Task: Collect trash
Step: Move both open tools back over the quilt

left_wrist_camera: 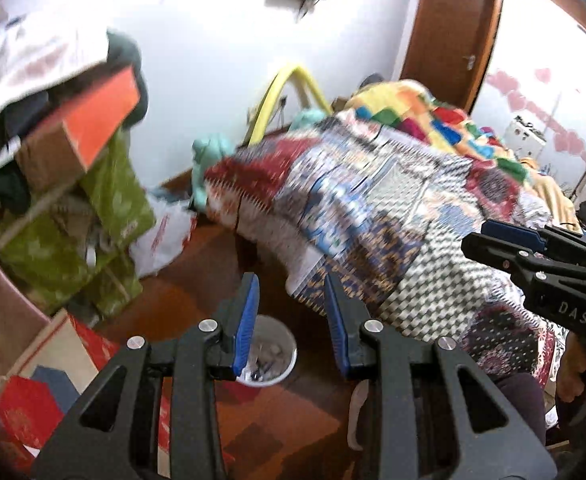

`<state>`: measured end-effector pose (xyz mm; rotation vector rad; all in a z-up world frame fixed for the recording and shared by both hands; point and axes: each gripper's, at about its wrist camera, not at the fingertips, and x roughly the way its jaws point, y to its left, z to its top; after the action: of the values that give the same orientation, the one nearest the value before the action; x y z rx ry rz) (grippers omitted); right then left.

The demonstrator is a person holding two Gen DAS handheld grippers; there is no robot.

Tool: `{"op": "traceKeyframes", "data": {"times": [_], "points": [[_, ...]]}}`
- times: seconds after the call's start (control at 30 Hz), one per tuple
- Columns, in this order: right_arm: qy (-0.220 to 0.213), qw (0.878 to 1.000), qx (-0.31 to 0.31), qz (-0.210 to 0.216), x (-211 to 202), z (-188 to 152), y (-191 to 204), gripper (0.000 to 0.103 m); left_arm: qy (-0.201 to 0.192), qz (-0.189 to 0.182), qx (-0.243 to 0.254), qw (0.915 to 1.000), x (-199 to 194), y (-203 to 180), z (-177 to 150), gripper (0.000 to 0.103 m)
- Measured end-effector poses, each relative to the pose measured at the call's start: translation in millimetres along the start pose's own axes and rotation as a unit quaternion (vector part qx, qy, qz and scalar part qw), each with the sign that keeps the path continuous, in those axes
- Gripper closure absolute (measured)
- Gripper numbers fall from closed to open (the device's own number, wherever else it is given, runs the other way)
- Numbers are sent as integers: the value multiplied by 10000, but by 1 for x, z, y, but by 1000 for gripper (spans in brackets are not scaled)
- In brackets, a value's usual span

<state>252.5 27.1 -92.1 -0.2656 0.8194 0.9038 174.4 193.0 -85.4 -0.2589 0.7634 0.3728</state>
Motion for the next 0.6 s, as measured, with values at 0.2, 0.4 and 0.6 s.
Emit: {"op": "traceKeyframes", "data": {"times": [0.2, 0.4, 0.6], "points": [[-566, 9980, 171, -217, -54, -6, -30, 66, -449, -161, 321, 9983, -30, -53, 13, 71], [-872, 9941, 336, -558, -92, -16, -70, 51, -592, -460, 602, 9954, -31, -111, 27, 69], [-1047, 9871, 570, -1066, -118, -29, -119, 39, -622, -669, 719, 9932, -13, -172, 45, 45]]}}
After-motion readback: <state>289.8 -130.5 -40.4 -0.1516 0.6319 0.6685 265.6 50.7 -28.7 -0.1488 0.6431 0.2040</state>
